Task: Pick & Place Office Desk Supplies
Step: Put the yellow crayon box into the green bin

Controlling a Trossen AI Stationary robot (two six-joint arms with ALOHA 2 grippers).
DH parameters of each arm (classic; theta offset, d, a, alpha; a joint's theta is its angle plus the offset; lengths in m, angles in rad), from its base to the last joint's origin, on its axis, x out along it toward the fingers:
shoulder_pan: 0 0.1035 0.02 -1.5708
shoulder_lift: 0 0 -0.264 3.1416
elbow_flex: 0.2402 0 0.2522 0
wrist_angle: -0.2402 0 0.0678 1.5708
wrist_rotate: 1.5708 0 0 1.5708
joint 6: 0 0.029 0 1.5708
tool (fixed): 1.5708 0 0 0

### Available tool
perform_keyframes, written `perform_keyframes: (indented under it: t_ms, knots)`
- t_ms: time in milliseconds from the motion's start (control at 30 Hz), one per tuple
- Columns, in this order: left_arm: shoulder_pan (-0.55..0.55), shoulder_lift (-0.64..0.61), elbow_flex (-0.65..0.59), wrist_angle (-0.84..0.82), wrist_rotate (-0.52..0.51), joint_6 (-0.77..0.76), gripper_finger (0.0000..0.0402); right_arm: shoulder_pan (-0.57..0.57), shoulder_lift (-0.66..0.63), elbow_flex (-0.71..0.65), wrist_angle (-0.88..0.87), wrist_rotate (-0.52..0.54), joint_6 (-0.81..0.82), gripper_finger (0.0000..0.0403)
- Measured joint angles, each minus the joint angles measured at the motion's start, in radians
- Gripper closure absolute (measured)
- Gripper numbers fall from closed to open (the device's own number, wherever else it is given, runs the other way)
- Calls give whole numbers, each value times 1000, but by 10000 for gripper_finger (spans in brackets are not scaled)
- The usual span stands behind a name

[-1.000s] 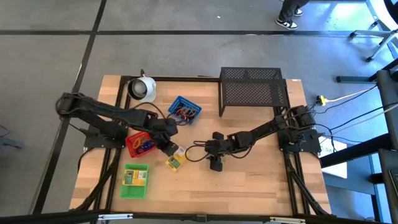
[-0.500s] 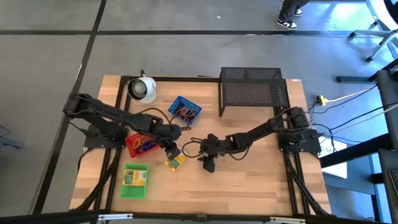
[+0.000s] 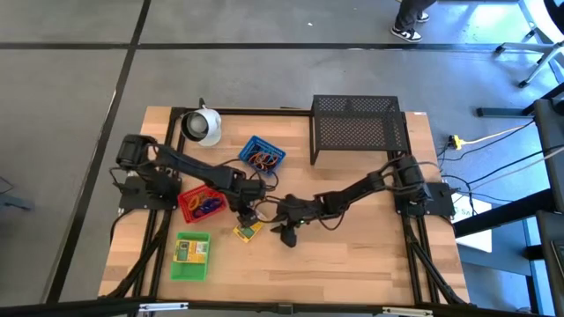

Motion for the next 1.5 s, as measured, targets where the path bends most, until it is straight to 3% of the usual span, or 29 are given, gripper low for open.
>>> perform_keyframes:
  t_ms: [200,567,833,1000,1267,1500]
  knots:
    - [10,65,3,43,97,-14,208,2,25,32,-11,-23,-4,209]
    - [38,55,-6,165,198,-13,208,5,25,31,-43,22,-53,209]
    - [32,61,-6,267,358,-31,208,5,24,28,-30,65,-53,209]
    - [32,60,-6,268,294,-141,208,5,24,28,-28,77,-37,209]
    - [40,54,4,270,42,-365,215,8,24,28,-25,83,-27,209]
    - [46,48,6,205,83,-311,239,14,25,30,-34,56,-30,209]
